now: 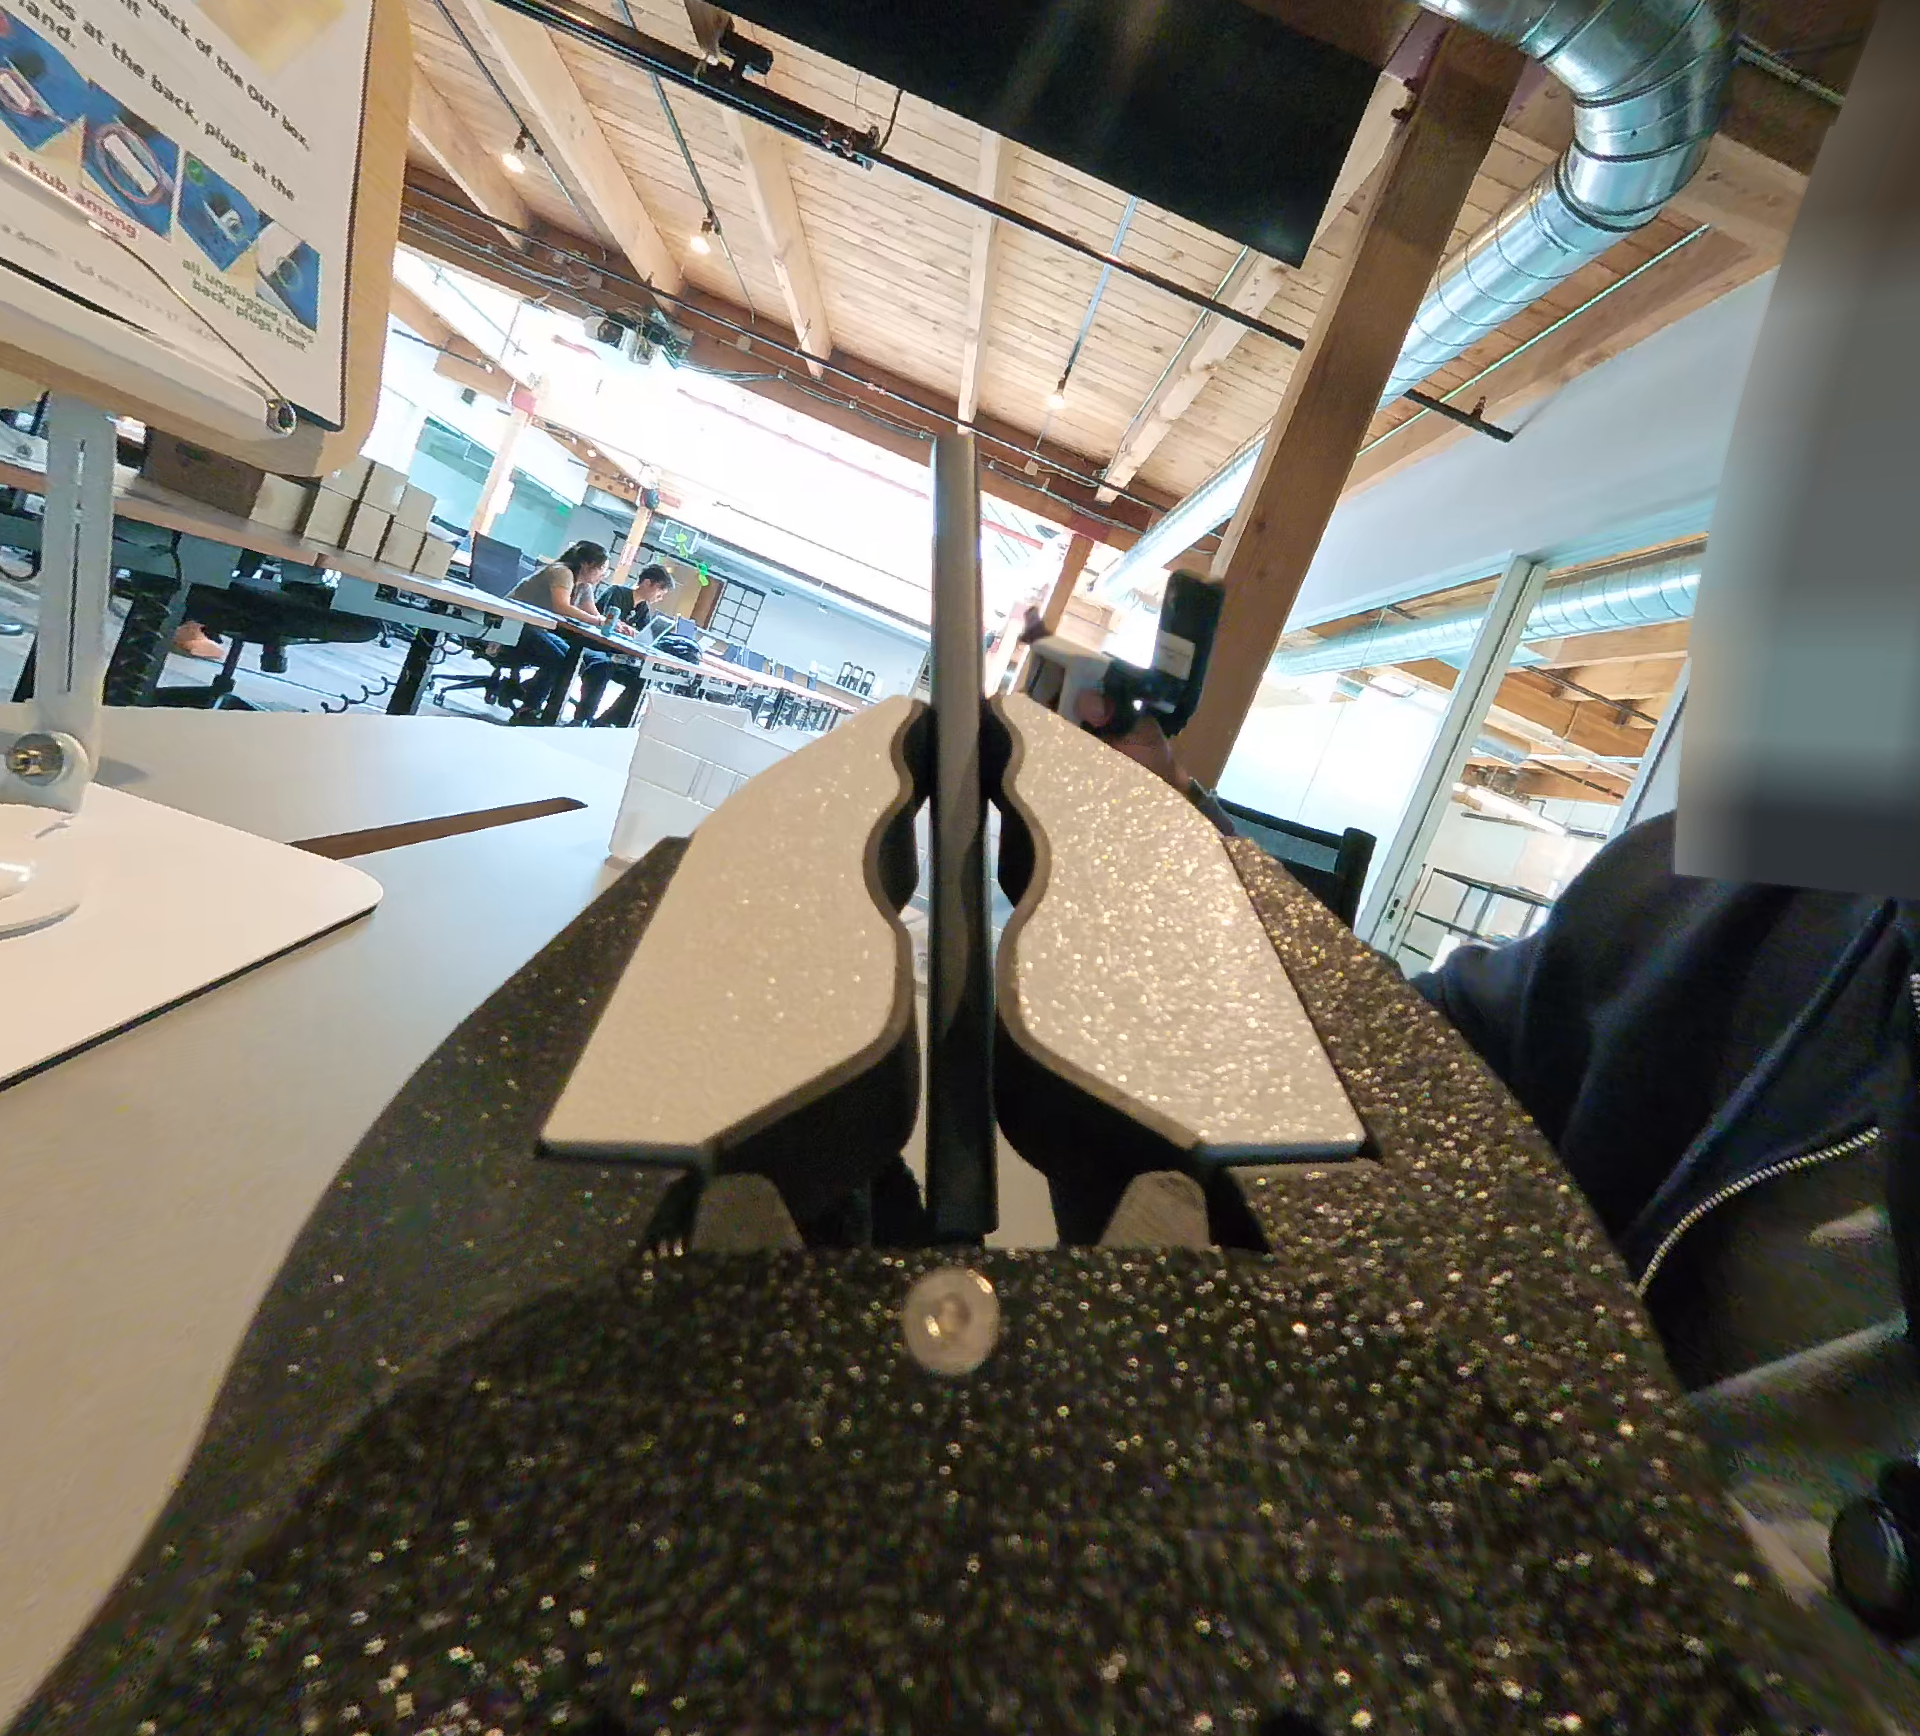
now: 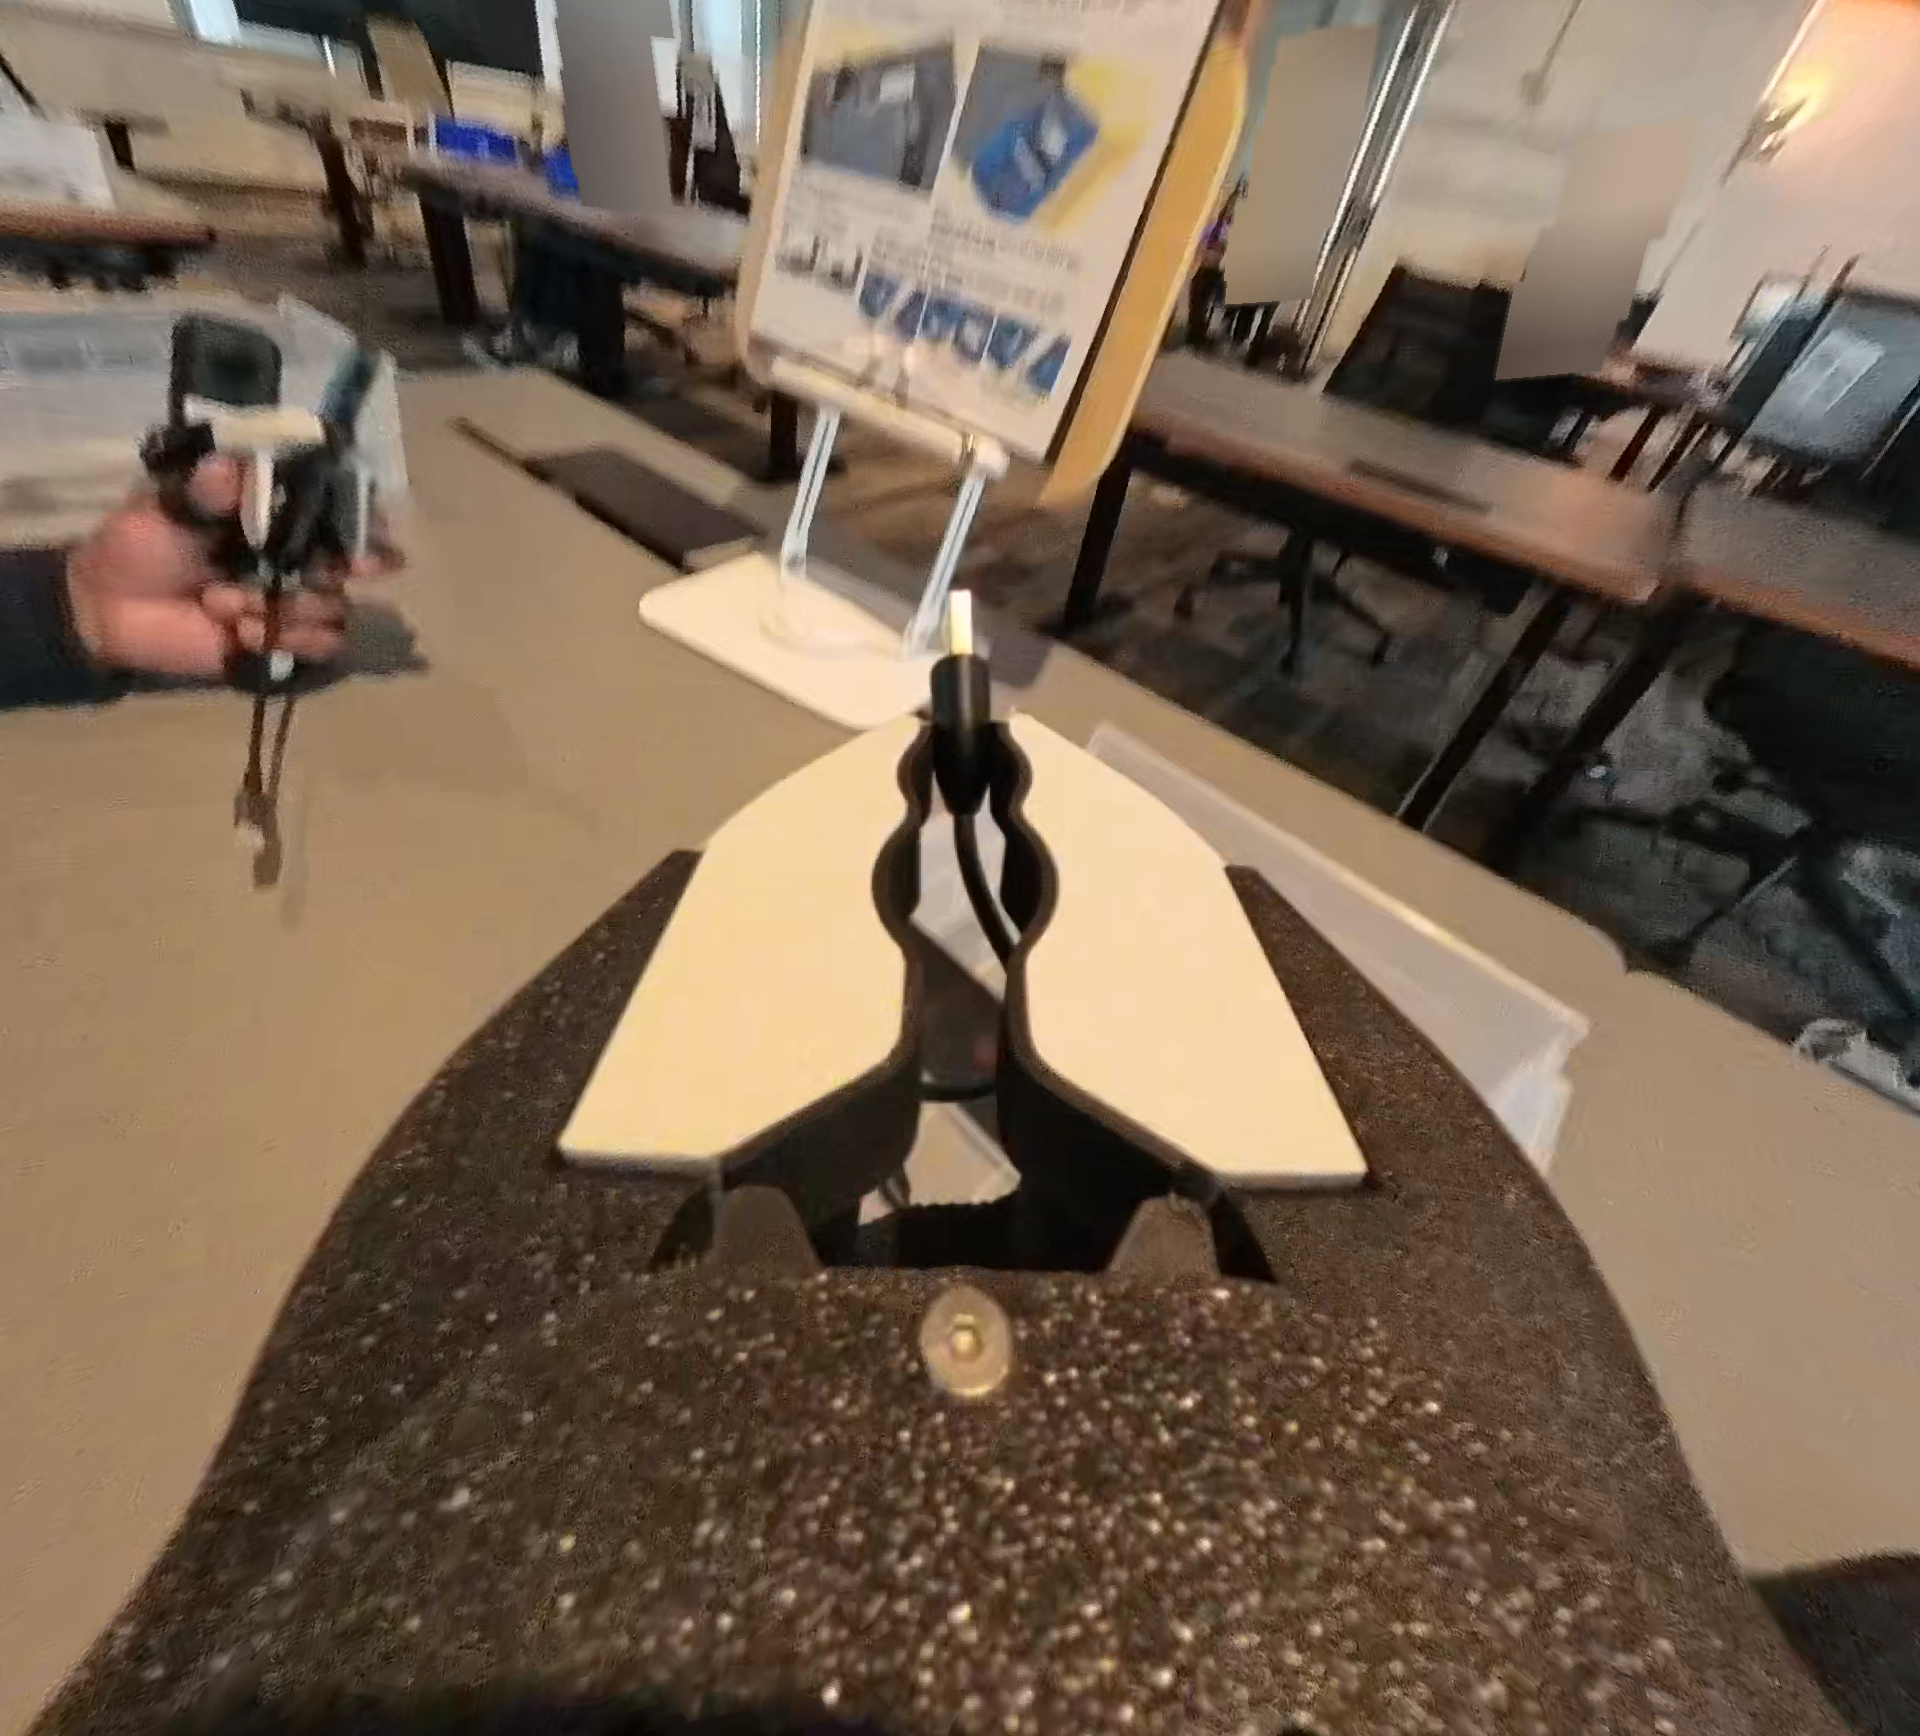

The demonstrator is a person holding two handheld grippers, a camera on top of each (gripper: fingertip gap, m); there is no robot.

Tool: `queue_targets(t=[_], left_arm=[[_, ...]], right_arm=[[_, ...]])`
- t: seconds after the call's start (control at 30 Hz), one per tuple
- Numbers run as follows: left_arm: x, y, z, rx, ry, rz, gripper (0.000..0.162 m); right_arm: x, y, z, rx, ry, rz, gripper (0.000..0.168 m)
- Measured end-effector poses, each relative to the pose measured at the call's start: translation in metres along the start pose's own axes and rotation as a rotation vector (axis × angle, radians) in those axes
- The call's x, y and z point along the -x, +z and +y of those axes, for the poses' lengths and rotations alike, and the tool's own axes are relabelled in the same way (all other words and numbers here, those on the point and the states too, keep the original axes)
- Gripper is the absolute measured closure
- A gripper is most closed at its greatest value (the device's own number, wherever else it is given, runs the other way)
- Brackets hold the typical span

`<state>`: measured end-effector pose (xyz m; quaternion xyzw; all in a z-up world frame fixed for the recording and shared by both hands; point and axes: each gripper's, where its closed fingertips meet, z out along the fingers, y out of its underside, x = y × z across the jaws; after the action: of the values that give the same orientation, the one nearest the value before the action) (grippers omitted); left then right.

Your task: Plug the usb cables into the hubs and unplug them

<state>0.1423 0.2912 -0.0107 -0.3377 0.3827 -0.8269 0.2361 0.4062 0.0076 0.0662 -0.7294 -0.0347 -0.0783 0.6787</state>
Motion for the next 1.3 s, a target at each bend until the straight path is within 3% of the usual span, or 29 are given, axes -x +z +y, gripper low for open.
queue_targets(t=[0.23,0.5,0.67,0.97,1.13,1.3], left_arm=[[-0.001,0.001,0.002,0.01,0.008,0.0,0.153],[-0.002,0.002,0.003,0.016,0.01,0.002,0.153],[-0.002,0.002,0.003,0.021,0.01,0.005,0.153],[-0.002,0.002,0.003,0.011,0.001,0.004,0.153],[-0.007,0.008,0.006,-0.011,-0.023,0.015,0.153],[-0.022,0.025,0.021,-0.007,-0.04,0.065,0.153]], right_arm=[[0.009,0.009,0.116,0.499,0.013,-0.001,0.159],[0.004,0.012,0.19,0.869,-0.151,0.111,0.158],[-0.016,0.013,0.16,0.738,-0.149,0.258,0.152],[0.01,0.002,0.109,0.511,-0.001,0.158,0.138],[0.06,0.019,0.052,0.313,0.022,0.028,0.139],[0.157,0.078,-0.007,0.13,0.064,-0.186,0.14]])
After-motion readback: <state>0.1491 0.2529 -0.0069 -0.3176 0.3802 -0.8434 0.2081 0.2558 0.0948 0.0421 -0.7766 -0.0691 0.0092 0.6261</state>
